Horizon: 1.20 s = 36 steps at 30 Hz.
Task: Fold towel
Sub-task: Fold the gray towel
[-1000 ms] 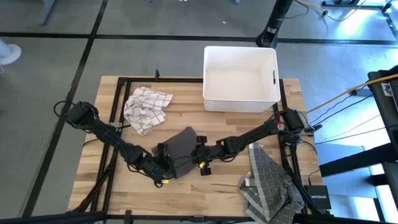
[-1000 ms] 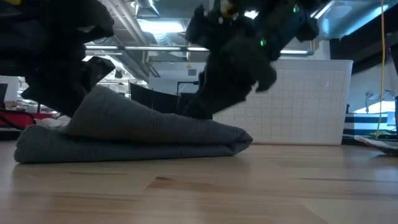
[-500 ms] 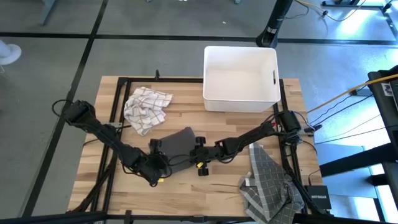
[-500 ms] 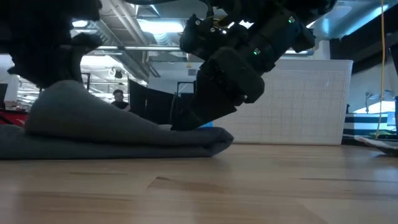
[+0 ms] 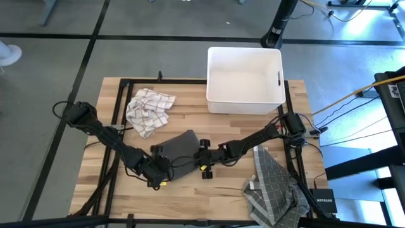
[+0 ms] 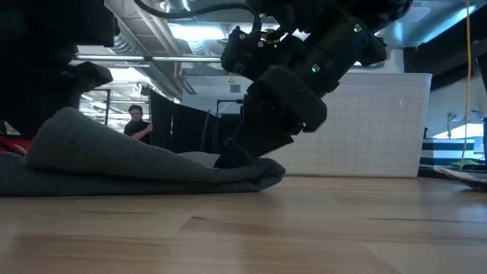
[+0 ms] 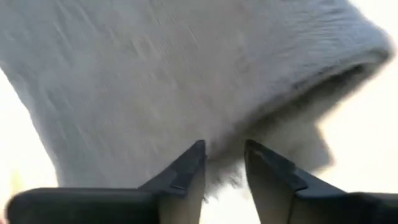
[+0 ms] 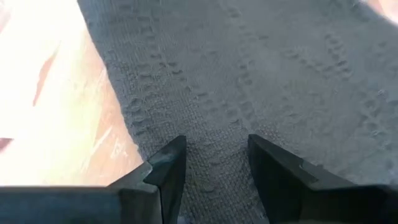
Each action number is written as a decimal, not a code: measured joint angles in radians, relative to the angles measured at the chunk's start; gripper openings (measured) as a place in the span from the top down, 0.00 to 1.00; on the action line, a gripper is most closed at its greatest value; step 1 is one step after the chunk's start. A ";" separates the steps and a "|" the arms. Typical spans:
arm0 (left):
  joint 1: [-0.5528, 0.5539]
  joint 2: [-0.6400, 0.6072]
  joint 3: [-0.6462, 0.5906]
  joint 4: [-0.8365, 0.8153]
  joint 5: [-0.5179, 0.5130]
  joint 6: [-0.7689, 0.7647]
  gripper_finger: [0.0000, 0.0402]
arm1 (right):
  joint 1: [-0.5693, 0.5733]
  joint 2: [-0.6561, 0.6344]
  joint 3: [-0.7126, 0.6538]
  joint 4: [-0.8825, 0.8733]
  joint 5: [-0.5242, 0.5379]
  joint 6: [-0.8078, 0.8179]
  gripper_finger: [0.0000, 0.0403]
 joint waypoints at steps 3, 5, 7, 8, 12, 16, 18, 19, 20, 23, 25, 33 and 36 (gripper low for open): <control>0.007 -0.025 0.059 -0.047 0.095 -0.052 0.68 | 0.000 -0.045 0.000 -0.024 -0.003 0.000 0.57; -0.001 -0.056 0.080 -0.018 0.086 -0.064 0.66 | 0.000 -0.078 0.000 -0.025 -0.006 0.000 0.57; -0.017 -0.084 0.083 0.079 -0.012 -0.054 0.66 | 0.000 -0.092 0.000 0.010 -0.013 0.000 0.57; -0.025 -0.091 0.076 0.144 -0.089 -0.042 0.66 | 0.000 -0.092 0.001 0.044 -0.023 0.000 0.57; -0.034 -0.058 0.006 0.411 -0.238 0.006 0.67 | 0.000 -0.041 0.003 0.209 -0.046 -0.007 0.57; -0.029 0.022 -0.061 0.467 -0.155 -0.047 0.67 | 0.000 0.041 -0.001 0.246 -0.059 -0.029 0.57; -0.030 0.057 -0.087 0.446 -0.109 -0.123 0.67 | 0.000 0.065 0.000 0.217 -0.058 -0.029 0.57; -0.031 0.075 -0.100 0.434 -0.081 -0.160 0.68 | 0.000 0.074 0.000 0.193 -0.056 -0.030 0.57; -0.032 0.091 -0.109 0.424 -0.054 -0.187 0.68 | 0.000 0.081 0.001 0.172 -0.051 -0.033 0.57; -0.040 0.119 -0.129 0.444 -0.014 -0.245 0.68 | 0.000 0.087 0.005 0.117 -0.047 -0.050 0.57; -0.042 0.125 -0.128 0.443 -0.017 -0.258 0.68 | 0.000 0.086 0.006 0.107 -0.038 -0.056 0.57; -0.023 -0.041 -0.070 0.388 0.034 -0.153 0.68 | 0.000 0.015 0.063 0.031 -0.043 -0.052 0.57; -0.026 -0.133 -0.066 0.294 -0.082 -0.130 0.68 | 0.000 -0.044 0.078 0.002 -0.031 -0.056 0.57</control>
